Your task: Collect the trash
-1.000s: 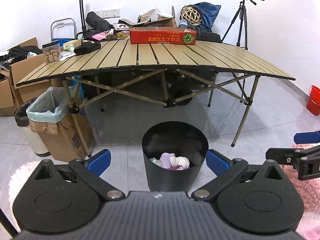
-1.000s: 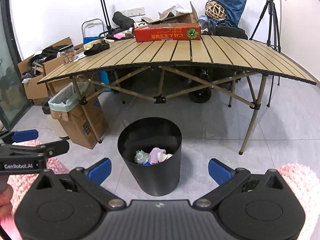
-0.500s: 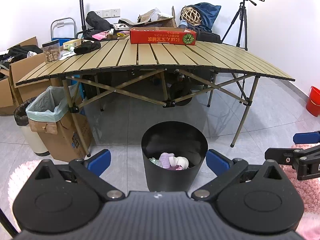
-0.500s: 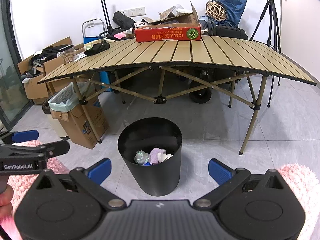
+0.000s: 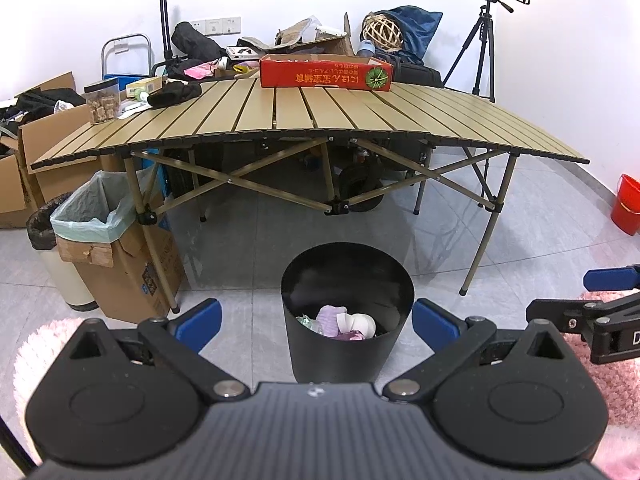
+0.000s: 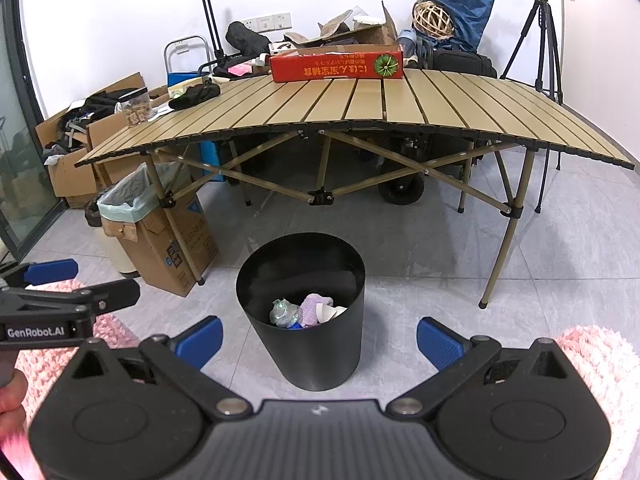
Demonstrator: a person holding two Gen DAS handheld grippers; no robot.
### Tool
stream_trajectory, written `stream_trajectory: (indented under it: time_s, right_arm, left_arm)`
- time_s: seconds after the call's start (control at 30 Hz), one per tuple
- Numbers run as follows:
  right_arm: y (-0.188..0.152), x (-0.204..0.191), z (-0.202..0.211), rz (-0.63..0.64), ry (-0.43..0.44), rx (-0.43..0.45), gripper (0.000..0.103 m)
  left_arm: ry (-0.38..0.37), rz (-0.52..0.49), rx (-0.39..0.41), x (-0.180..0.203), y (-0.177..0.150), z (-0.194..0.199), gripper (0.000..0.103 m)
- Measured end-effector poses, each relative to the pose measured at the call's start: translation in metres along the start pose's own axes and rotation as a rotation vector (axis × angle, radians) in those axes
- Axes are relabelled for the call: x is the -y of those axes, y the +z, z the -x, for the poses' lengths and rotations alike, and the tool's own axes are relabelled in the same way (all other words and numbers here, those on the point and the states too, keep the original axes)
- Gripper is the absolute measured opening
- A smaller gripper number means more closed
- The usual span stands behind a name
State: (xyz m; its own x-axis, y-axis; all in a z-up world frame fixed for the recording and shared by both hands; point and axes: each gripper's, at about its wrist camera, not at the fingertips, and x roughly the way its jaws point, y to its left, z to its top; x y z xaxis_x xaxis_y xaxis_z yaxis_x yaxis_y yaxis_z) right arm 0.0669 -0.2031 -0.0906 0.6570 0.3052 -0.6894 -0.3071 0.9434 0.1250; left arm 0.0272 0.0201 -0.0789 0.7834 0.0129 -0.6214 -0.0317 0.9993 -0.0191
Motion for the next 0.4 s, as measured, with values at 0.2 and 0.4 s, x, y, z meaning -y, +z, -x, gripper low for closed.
stream_trajectory:
  time_s: [0.2, 0.4]
  right_arm:
    - [-0.0015, -0.0013, -0.0007, 0.002, 0.001, -0.002, 0.103]
    - [-0.0019, -0.0017, -0.0008, 0.001, 0.001, -0.005, 0.103]
  left_arm:
    - [0.000, -0.001, 0.006, 0.0002, 0.0000, 0.0015, 0.103]
    - [0.000, 0.000, 0.006, 0.0007, 0.0000, 0.0018, 0.103]
